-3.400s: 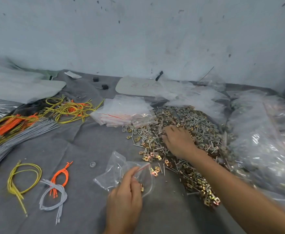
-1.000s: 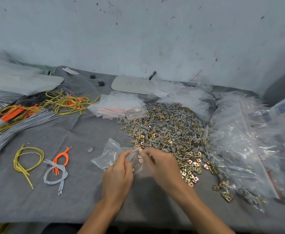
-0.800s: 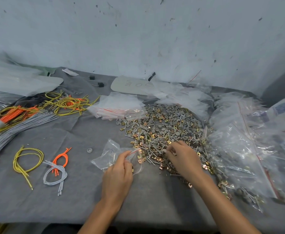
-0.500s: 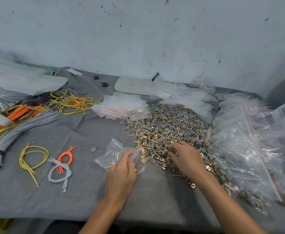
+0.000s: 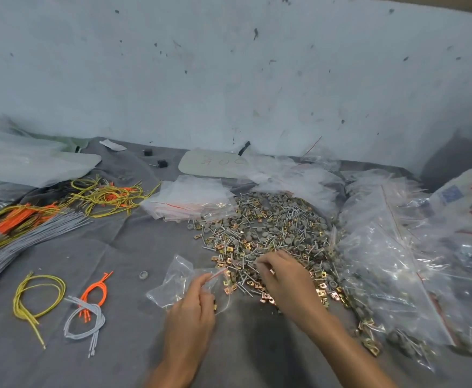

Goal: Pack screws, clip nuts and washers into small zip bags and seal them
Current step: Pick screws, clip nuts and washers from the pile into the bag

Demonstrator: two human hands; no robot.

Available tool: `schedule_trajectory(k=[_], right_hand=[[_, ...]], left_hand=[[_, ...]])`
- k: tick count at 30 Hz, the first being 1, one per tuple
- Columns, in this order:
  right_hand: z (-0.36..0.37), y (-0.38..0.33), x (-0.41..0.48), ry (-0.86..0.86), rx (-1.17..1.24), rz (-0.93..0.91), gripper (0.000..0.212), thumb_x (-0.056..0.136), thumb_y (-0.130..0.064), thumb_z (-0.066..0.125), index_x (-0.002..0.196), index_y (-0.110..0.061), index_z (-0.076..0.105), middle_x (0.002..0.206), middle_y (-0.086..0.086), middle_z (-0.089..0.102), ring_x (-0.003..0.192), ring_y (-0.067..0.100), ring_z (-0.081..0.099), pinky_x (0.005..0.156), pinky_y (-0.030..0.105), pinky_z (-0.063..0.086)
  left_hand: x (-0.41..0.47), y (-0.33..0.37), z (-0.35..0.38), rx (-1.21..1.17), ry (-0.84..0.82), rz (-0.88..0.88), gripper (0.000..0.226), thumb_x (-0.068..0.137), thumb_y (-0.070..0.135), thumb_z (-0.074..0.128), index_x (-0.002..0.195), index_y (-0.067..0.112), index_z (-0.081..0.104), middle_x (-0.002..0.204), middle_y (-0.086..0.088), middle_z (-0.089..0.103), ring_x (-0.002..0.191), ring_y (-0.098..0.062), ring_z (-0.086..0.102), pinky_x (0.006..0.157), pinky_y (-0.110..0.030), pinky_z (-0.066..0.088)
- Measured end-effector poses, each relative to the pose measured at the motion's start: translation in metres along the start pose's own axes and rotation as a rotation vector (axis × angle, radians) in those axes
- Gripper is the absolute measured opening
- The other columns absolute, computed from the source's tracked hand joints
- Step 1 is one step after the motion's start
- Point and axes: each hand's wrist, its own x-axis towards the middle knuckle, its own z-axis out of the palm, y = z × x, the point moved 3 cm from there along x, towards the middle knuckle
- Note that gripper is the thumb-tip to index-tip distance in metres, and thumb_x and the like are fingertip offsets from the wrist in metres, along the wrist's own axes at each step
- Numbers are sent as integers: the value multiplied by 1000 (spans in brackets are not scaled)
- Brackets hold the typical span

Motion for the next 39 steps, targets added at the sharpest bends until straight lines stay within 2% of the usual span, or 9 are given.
schedule_trajectory(k=[5,10,15,20,22,26,31,37,39], right_hand=[[15,-45,-18,-55,165,-136,11,100,-32,59,105,-29,68,98,-22,56,87,0,54,82,24,48],[32,-57,-13,-86,57,-158,22,101,-40,51,112,-31,67,108,-15,57,98,8,56,86,30,47],[39,-54,-9,-84,-24,-166,22,99,-44,52,111,-32,66,99,-15,53,94,10,55,79,31,44],[25,-35,-1,8,9,-76,19,98,-47,55,100,-32,66,96,-16,58,83,5,54,72,25,41],[13,-17,5,46,-52,-17,16,100,-43,53,100,-32,64,99,-17,57,87,5,53,73,24,39],[5,13,8,13,-176,69,14,105,-33,47,103,-28,60,103,-15,52,97,10,49,80,25,39],[10,28,5,-51,-242,94,17,105,-33,46,110,-29,62,114,-12,60,106,15,51,90,31,46],[12,32,8,-124,-273,110,19,105,-32,47,110,-27,65,115,-10,63,108,18,53,91,35,47],[11,32,9,-136,-283,109,18,104,-31,49,107,-27,66,112,-10,64,106,18,54,89,35,47]], left_hand=[[1,-6,4,0,-5,-19,33,96,17,53,120,36,66,98,-6,74,89,-36,67,71,-41,48],[1,-9,5,21,-17,-7,33,97,16,53,122,32,65,97,-7,75,86,-36,68,70,-40,47],[1,-10,5,39,-32,-22,34,97,21,49,125,36,63,97,-6,75,85,-34,68,69,-40,49],[0,-6,3,20,-22,-38,33,97,18,50,122,34,65,95,-5,74,84,-32,66,70,-39,48],[-1,-3,2,17,-22,-35,32,97,17,51,121,33,66,93,-5,74,81,-31,66,70,-41,51],[0,-4,1,12,-42,-49,34,97,18,49,123,34,65,93,-4,74,82,-30,67,73,-41,52],[0,-5,2,30,-44,-37,34,99,20,46,123,36,63,86,1,72,74,-23,64,68,-40,51],[-2,-6,1,20,-19,-42,32,98,21,48,119,41,62,81,7,68,69,-18,61,62,-37,47],[-2,-6,1,15,-27,-46,34,98,22,46,120,46,56,84,13,70,73,-16,63,66,-37,49]])
